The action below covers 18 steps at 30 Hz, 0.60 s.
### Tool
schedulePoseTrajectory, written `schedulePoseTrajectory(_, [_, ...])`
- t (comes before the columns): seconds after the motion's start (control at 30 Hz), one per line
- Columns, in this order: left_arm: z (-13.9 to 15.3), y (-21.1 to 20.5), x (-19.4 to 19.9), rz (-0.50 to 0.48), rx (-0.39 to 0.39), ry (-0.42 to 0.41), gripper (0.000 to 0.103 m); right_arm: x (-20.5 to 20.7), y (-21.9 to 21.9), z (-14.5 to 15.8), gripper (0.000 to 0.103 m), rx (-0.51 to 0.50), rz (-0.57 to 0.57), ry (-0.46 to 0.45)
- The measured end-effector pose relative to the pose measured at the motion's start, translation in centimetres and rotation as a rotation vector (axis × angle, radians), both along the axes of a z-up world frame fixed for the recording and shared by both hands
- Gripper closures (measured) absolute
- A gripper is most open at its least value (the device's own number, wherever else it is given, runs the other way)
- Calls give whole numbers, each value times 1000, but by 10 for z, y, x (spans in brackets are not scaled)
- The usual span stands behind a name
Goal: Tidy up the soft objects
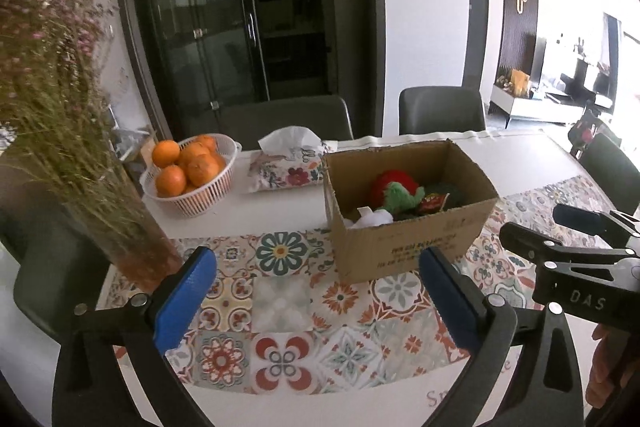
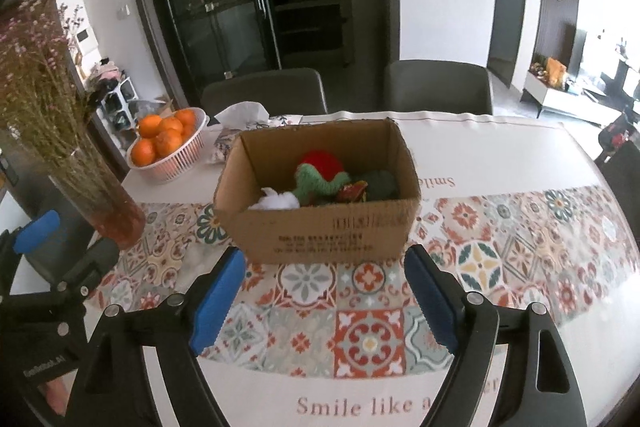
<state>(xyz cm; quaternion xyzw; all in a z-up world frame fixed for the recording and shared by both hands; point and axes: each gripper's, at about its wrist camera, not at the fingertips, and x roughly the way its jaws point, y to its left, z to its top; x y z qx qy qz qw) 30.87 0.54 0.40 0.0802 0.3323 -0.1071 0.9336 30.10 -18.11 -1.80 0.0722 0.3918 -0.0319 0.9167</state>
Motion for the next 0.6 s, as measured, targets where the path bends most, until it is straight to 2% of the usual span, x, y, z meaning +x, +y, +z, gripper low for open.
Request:
schedulePoseTrajectory(0.3, [10, 11, -54, -26, -9, -47, 0, -61, 13, 7, 20, -11, -28, -49])
schedulePoseTrajectory(0.6, [17, 10, -100, -11, -28, -65, 0, -114, 13, 21, 17, -46, -38, -112])
